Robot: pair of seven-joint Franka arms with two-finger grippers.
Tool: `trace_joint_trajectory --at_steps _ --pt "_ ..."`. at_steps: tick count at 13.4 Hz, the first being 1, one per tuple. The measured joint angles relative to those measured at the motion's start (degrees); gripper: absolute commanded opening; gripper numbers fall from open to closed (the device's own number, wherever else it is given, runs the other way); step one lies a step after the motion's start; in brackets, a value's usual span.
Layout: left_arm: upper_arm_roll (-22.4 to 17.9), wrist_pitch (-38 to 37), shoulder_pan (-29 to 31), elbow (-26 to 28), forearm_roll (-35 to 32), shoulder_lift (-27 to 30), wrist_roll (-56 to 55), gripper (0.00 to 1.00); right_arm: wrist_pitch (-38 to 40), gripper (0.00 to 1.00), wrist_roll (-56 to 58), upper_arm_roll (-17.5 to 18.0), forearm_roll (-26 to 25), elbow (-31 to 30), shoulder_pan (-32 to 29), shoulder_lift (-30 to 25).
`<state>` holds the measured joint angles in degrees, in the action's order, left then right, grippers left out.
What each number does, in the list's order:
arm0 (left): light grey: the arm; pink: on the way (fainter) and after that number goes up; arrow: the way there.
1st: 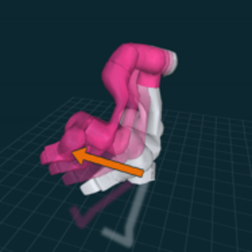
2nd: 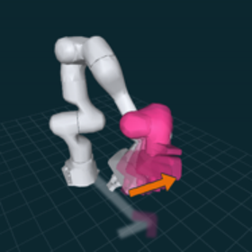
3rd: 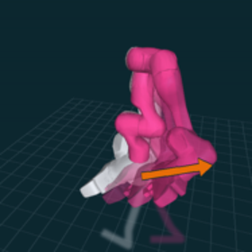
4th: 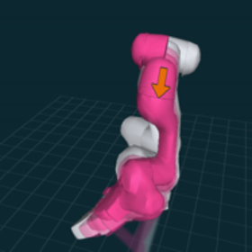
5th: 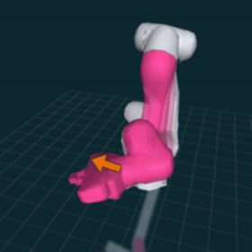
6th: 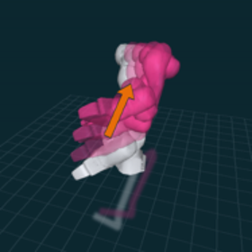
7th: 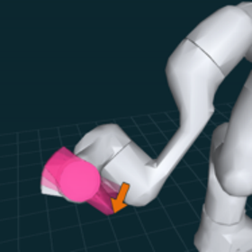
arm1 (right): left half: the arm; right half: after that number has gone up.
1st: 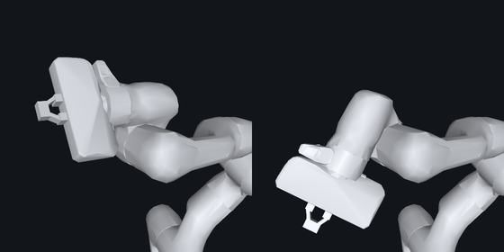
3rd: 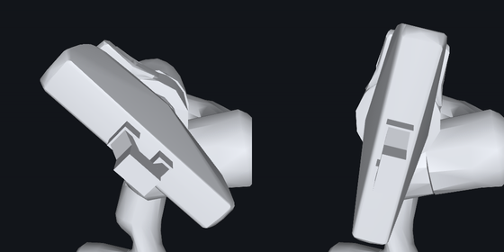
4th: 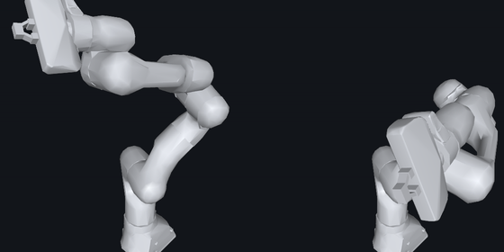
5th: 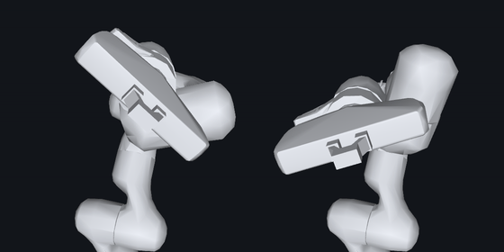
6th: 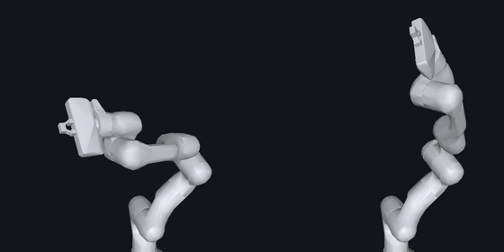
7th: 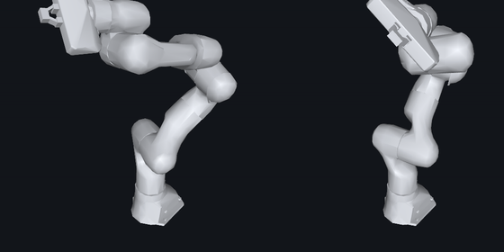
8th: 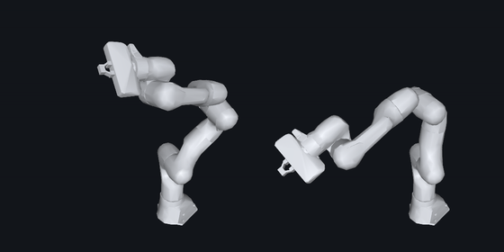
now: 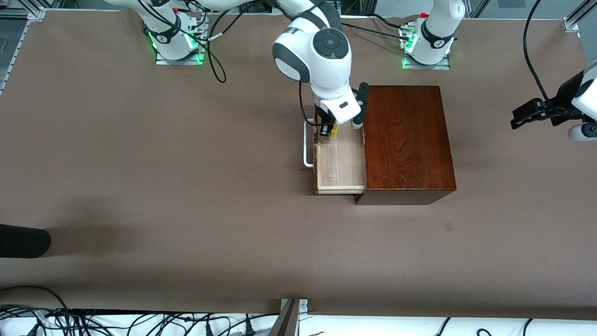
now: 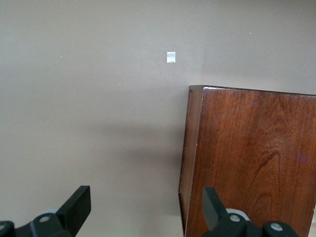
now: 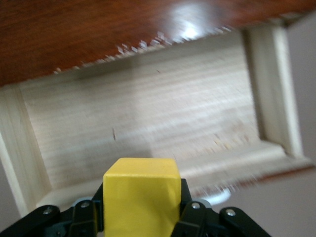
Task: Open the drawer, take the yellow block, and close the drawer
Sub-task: 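Carry the yellow cube away from the box with the right gripper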
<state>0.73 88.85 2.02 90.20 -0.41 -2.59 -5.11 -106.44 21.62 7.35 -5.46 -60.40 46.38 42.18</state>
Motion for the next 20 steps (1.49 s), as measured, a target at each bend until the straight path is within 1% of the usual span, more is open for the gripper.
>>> trace_joint_trajectory --at_steps 5,7,8,11,13,14,16,20 --pt "0.0 0.0 0.0 0.0 0.0 0.0 0.0 1.0 10.4 0.03 -0.8 -1.0 1.1 0.2 -6.9 -7.7" --pt "0.1 0.1 0.0 0.0 0.0 0.0 0.0 1.0 11.6 0.03 -0.8 -1.5 1.9 -0.5 -11.2 -9.6" --pt "0.1 0.3 0.0 0.0 0.0 0.0 0.0 1.0 11.7 0.03 -0.8 -2.1 2.1 -1.9 -12.9 -10.6" --pt "0.1 0.5 0.0 0.0 0.0 0.0 0.0 1.0 11.7 0.03 -0.8 -7.4 2.2 -7.6 -13.6 -14.0" --pt "0.1 0.5 0.0 0.0 0.0 0.0 0.0 1.0 9.7 0.03 -0.9 -11.4 2.2 -13.0 -13.7 -16.8" --pt "0.2 0.5 0.0 0.0 0.0 0.0 0.0 1.0 6.9 0.02 -0.9 -13.3 2.2 -16.8 -13.7 -18.7" --pt "0.3 0.5 0.0 0.0 0.0 0.0 0.0 1.0 -1.5 0.02 -0.9 -17.1 2.3 -27.2 -13.8 -23.6" --pt "0.6 0.6 0.0 0.0 0.0 -0.1 0.0 1.0 -13.5 0.02 -1.2 -24.1 2.4 -46.3 -13.9 -32.3"
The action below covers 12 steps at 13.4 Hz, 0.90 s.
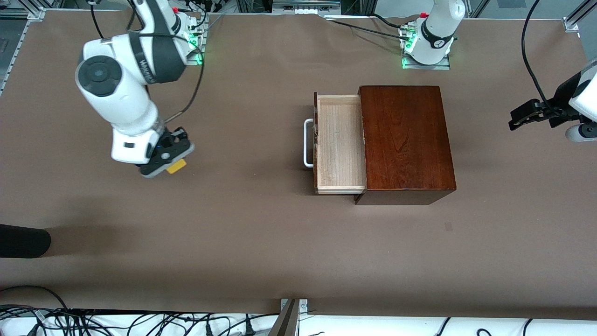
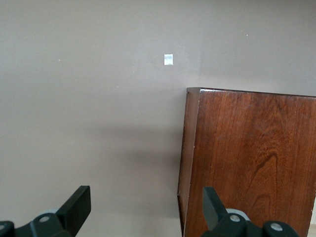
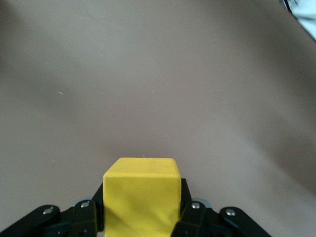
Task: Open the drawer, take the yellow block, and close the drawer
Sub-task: 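Carry the yellow cube away from the box with the right gripper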
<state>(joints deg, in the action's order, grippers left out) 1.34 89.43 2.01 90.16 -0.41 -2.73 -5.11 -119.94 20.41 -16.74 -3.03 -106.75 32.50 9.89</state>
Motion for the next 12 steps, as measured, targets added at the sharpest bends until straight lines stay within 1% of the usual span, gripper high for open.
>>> trace_joint_trajectory --at_steps 2,5,8,10,12 --pt "0.3 0.0 -0.1 0.0 0.0 -0.3 0.0 1.0 -4.0 0.02 -1.1 -4.0 0.1 -7.4 0.0 -3.1" --pt "0.4 0.1 -0.3 0.0 0.0 -0.8 0.0 1.0 -8.9 0.02 -4.0 -9.6 0.6 -14.7 0.0 -5.2" --pt "0.4 0.2 -0.3 0.0 0.0 -0.9 0.0 1.0 -13.9 0.02 -4.3 -15.3 6.1 -19.5 0.0 -4.7" --pt "0.5 0.2 -0.3 -0.1 0.0 -0.9 0.1 1.0 -16.9 0.02 -4.3 -16.9 7.9 -21.2 -0.1 -3.4" --pt "1.8 0.3 -0.4 -1.0 0.0 -0.9 -0.1 1.0 -20.4 0.03 -4.5 -17.2 10.9 -22.7 -0.1 -0.5"
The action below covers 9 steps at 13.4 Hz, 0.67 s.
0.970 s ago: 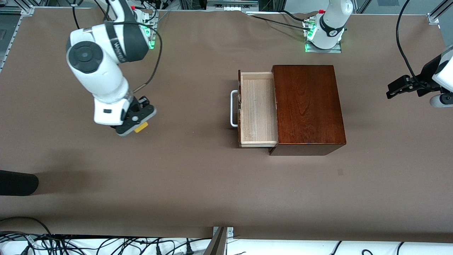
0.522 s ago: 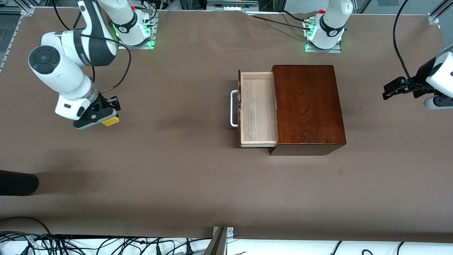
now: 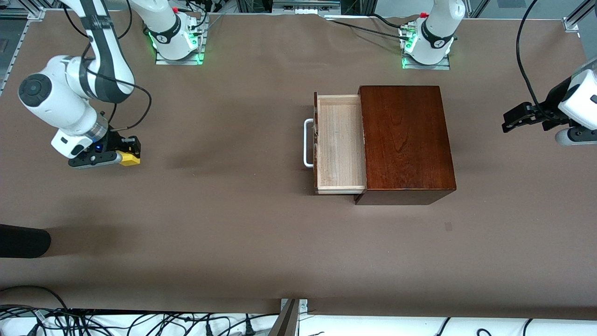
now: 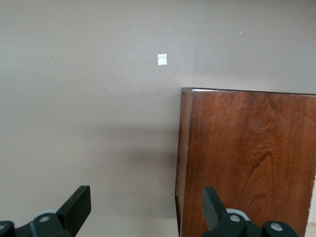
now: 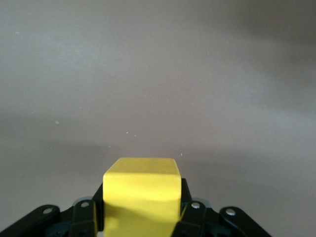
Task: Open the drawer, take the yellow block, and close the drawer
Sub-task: 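Carry the yellow cube away from the box with the right gripper, then hold the cube with the right gripper while the left gripper reaches the drawer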
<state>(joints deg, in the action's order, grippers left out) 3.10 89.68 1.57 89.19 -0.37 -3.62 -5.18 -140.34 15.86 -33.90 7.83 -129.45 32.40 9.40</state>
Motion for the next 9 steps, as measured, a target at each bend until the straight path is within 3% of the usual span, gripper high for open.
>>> trace_joint_trajectory --at_steps 5,9 --pt "7.5 -2.0 -0.5 -1.8 1.4 0.0 -9.4 1.0 -4.2 0.03 0.1 -0.1 8.0 -0.6 -0.1 7.0" --pt "15.5 -3.0 -0.7 -2.1 1.5 0.0 -23.1 1.0 -7.0 0.03 0.9 0.0 11.3 -0.6 0.0 10.4"
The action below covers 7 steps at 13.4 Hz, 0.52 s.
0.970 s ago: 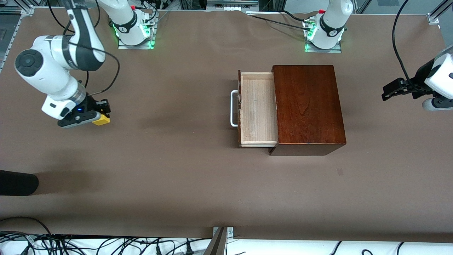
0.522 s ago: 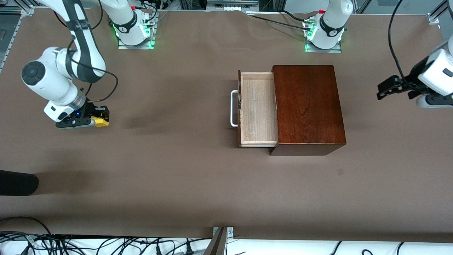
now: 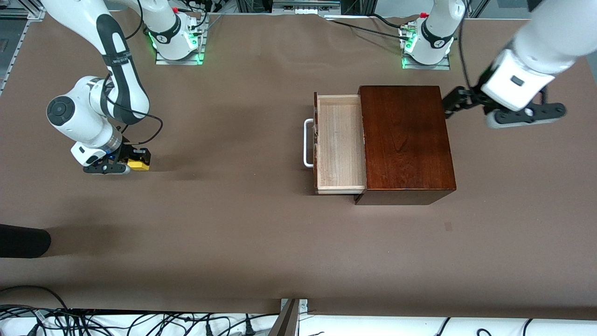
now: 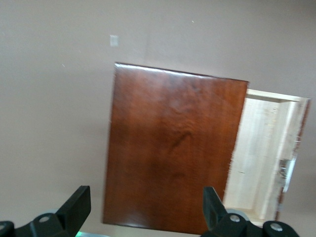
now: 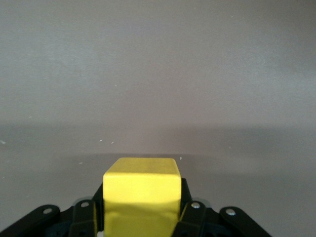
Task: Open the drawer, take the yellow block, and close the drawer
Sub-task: 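Hold the cube with the right gripper while the left gripper reaches the drawer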
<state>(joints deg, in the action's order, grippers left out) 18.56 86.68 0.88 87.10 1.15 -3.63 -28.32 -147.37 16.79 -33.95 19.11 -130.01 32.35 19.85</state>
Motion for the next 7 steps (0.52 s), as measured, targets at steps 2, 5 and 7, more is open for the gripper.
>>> trace_joint_trajectory --at_steps 2,5,7 --pt "5.2 -0.1 -0.1 0.0 0.1 -0.4 -8.9 1.0 -1.4 0.03 0.9 0.0 1.8 0.0 0.0 1.5" --pt "13.9 -0.1 -0.3 0.0 0.1 -3.7 -23.7 1.0 -2.7 0.03 5.6 0.4 8.1 0.0 0.0 3.8" --pt "17.2 0.9 -2.0 0.0 0.0 -6.9 -32.0 1.0 -2.9 0.03 8.9 0.7 12.1 0.0 0.1 5.0"
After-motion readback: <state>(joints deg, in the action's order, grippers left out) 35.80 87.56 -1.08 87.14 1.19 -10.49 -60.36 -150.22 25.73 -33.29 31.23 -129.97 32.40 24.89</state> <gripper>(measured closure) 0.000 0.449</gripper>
